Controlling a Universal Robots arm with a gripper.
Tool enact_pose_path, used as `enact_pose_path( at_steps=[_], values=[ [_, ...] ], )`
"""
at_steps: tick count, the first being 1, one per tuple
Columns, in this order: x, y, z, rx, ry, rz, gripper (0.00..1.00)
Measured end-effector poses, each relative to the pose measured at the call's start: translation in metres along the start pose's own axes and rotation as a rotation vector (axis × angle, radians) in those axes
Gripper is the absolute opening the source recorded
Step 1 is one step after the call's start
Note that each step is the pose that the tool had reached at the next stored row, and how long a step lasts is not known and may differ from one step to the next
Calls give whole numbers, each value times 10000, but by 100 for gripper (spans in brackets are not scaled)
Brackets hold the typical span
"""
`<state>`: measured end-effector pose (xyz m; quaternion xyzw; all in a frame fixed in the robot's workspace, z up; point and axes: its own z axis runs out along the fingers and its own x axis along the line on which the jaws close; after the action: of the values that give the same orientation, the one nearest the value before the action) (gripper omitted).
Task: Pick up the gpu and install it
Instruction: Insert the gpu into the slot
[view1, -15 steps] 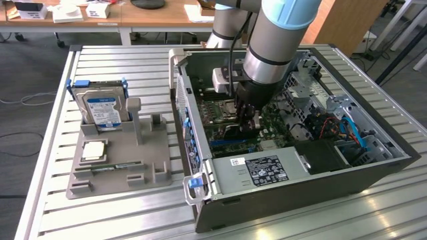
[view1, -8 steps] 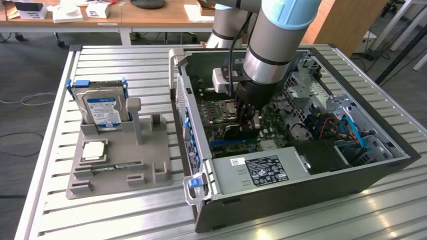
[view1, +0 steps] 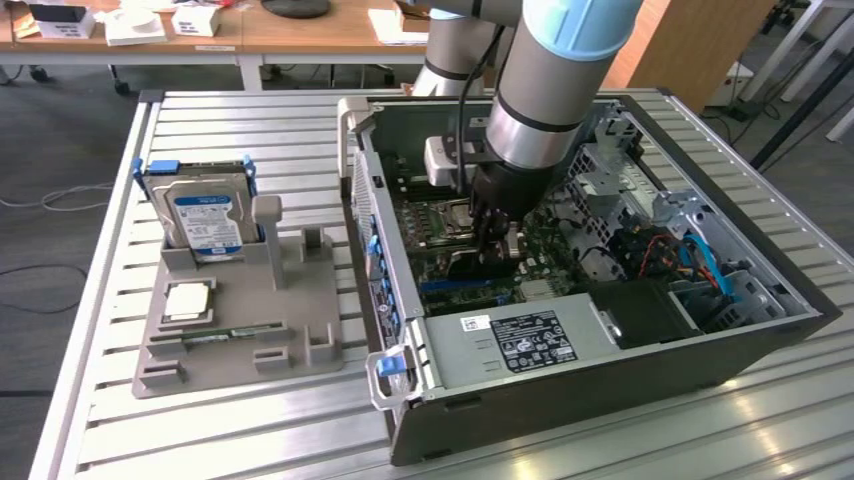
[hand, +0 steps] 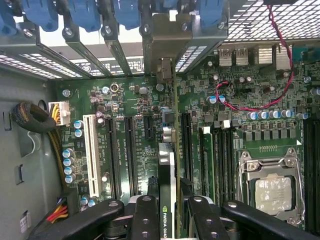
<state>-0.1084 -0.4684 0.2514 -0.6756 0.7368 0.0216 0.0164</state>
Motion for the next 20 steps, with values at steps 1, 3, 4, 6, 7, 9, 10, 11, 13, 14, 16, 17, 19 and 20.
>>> enact_pose_path(
  at_steps=[1,3,4,6,7,9,10,11,13,14,16,17,19,20],
  values=[
    [0,0,0,0,1,0,27],
    [0,0,1,0,0,0,27],
    [0,0,2,1,-1,0,27],
    [0,0,6,0,-1,0,27],
    [0,0,7,-1,0,0,27],
    [0,0,8,0,0,0,27],
    [0,1,9,0,-1,0,27],
    [0,0,9,1,-1,0,27],
    [0,0,9,0,-2,0,27],
    [1,0,11,1,-1,0,27],
    [1,1,17,1,-4,-1,27],
    [1,1,17,1,-4,-1,27],
    [1,1,17,0,-2,0,27],
    [1,3,18,1,-1,1,27]
  ],
)
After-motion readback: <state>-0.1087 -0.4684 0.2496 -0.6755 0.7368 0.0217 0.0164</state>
